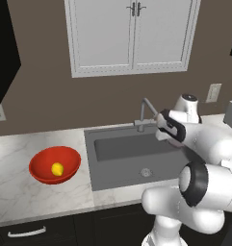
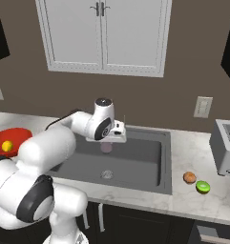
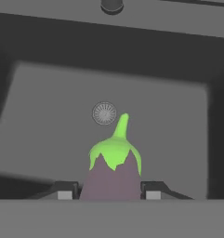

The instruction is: There is a mixed pile of frozen fruits and vegetables on the counter. Locate all the frozen vegetables and place the items in a bowl on the counter. Take all the frozen fruits and defrost them in a running sink.

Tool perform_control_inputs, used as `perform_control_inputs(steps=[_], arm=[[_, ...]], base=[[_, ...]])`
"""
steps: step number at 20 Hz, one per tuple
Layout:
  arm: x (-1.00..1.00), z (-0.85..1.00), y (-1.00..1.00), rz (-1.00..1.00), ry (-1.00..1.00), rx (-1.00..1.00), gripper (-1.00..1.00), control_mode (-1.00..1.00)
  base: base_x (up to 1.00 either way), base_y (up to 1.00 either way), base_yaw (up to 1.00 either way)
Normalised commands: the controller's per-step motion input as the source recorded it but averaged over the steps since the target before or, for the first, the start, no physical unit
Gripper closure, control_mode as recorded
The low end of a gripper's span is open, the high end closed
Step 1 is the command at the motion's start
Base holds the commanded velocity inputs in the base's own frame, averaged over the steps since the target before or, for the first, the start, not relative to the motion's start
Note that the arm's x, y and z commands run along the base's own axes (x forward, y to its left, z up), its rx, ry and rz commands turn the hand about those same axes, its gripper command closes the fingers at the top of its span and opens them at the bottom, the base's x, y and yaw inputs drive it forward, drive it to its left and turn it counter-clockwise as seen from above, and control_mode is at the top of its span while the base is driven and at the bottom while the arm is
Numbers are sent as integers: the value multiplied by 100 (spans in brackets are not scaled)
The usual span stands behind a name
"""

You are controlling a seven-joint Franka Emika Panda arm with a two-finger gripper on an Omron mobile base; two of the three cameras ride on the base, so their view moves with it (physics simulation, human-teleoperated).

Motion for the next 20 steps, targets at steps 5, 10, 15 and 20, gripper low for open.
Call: perform_control_inputs(steps=[5, 10, 15, 20], arm=[[-5, 2, 77, 5, 4, 0, 100, -100], [0, 0, 79, 5, 5, 0, 100, -100], [0, 0, 82, 3, 3, 0, 100, -100], [5, 0, 74, 0, 1, 0, 100, -100]], base=[[0, 0, 0], [0, 0, 0], [0, 0, 0], [0, 0, 0]])
